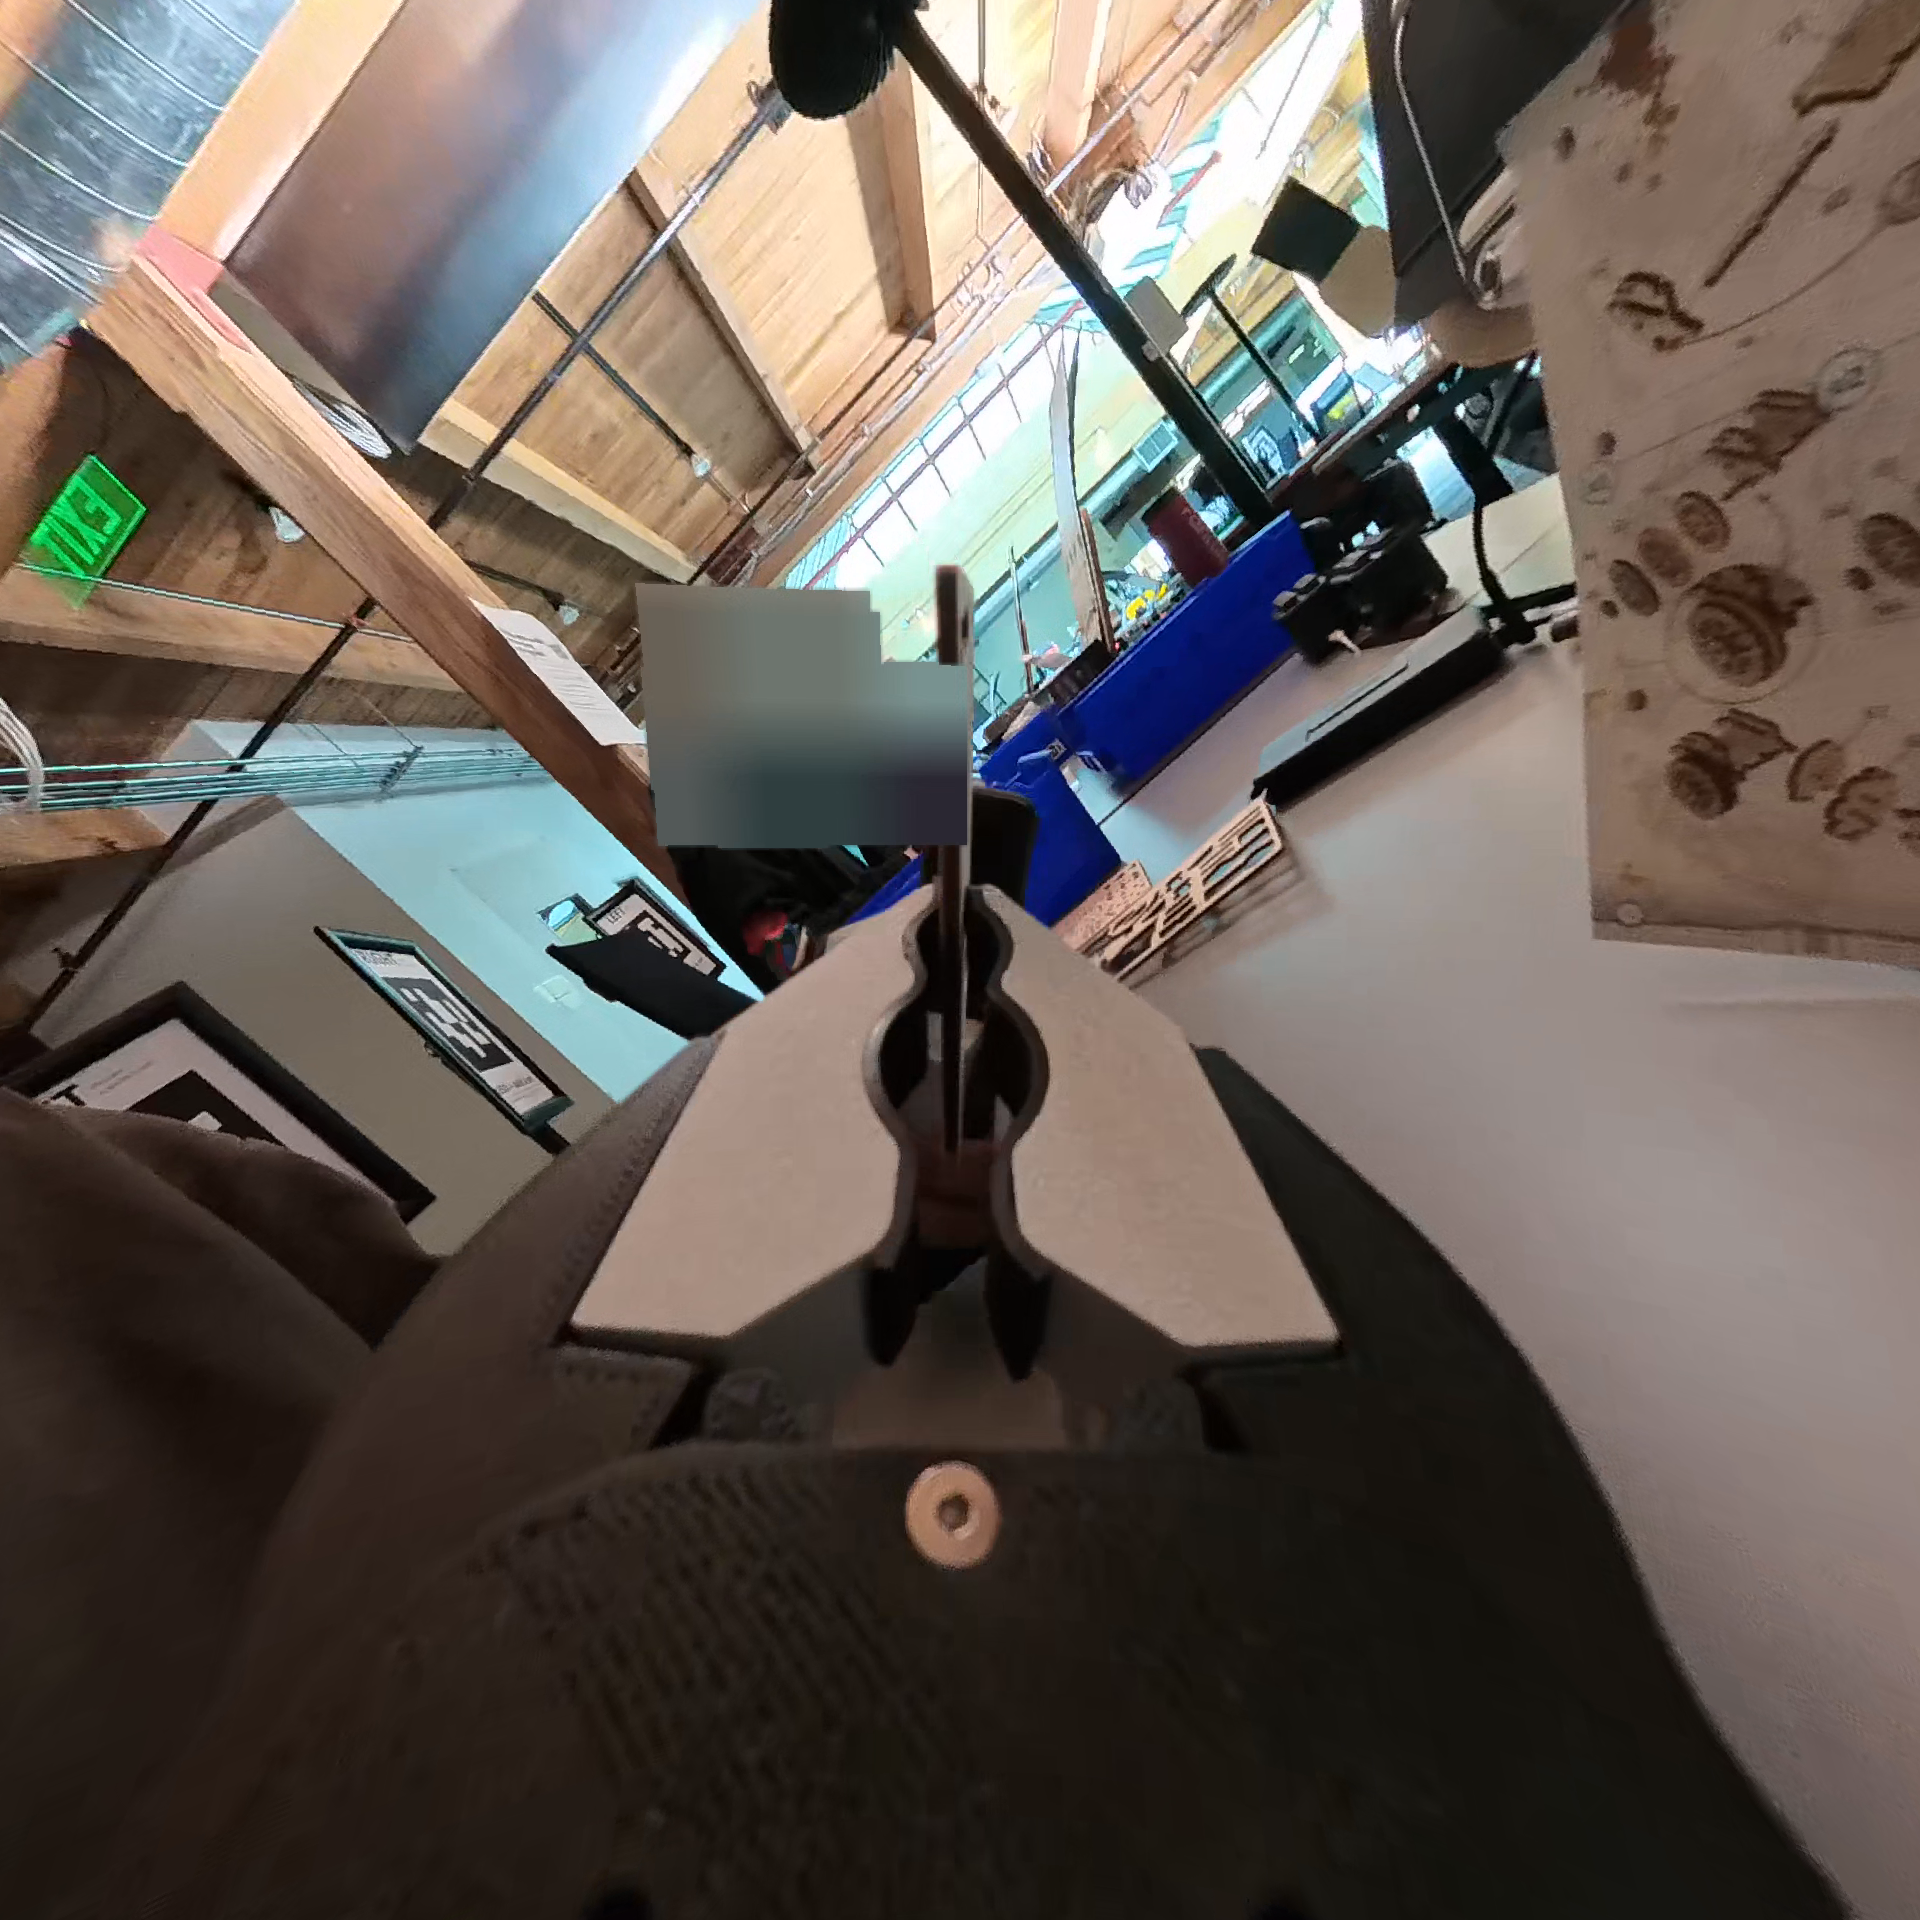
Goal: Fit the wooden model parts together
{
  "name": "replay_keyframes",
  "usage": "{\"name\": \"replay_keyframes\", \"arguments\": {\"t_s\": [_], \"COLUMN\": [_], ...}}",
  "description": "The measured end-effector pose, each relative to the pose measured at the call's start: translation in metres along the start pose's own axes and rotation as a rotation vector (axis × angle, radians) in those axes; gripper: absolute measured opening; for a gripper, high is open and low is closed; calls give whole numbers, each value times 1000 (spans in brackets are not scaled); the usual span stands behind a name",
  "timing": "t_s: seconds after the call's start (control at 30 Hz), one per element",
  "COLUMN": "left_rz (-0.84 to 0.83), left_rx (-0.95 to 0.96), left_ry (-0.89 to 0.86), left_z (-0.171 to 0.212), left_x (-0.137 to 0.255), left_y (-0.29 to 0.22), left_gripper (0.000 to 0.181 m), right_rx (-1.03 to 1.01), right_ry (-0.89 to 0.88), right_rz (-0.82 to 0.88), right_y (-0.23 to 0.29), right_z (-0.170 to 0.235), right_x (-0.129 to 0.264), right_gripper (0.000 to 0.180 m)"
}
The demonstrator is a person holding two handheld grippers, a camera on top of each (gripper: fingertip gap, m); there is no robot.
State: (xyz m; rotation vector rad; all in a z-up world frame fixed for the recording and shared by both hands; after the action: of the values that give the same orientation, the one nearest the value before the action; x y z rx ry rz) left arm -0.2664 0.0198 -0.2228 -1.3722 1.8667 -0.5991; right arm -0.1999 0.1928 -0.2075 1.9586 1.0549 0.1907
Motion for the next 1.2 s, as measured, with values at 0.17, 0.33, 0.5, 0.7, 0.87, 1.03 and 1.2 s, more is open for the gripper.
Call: {"name": "replay_keyframes", "arguments": {"t_s": [0.17,0.33,0.5,0.7,0.87,1.03,1.2], "left_rz": [1,-38,-52,-82,-88,-118,-93], "left_rx": [-45,-132,-150,-193,-248,-351,-324], "left_ry": [18,5,-47,-30,-16,66,33], "left_z": [7,6,3,5,7,14,12], "left_x": [-2,0,5,2,1,-8,-5], "left_y": [1,-1,0,-2,-5,-12,-11], "left_gripper": [0,0,0,0,0,0,0], "right_rx": [-19,-15,-46,29,74,185,249], "right_ry": [35,36,72,102,114,207,218], "right_rz": [19,30,39,79,105,264,296], "right_y": [-3,-5,-9,-8,-6,-10,-1], "right_z": [3,0,1,6,6,14,14], "right_x": [-2,1,4,-3,-2,-7,-12], "right_gripper": [2,22,20,8,10,3,2]}}
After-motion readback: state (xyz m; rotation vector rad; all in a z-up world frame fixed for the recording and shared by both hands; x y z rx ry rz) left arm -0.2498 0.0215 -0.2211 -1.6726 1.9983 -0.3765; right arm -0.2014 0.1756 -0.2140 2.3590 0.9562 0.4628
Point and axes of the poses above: each gripper's, where its closed fingertips meet, x back along the fingers, z out of its underside, y = z × x across the jaws, the point moved 9 cm from there along x, back along the fingers, and after that the axes turned 7 degrees about -x, right-handed, at the moved point
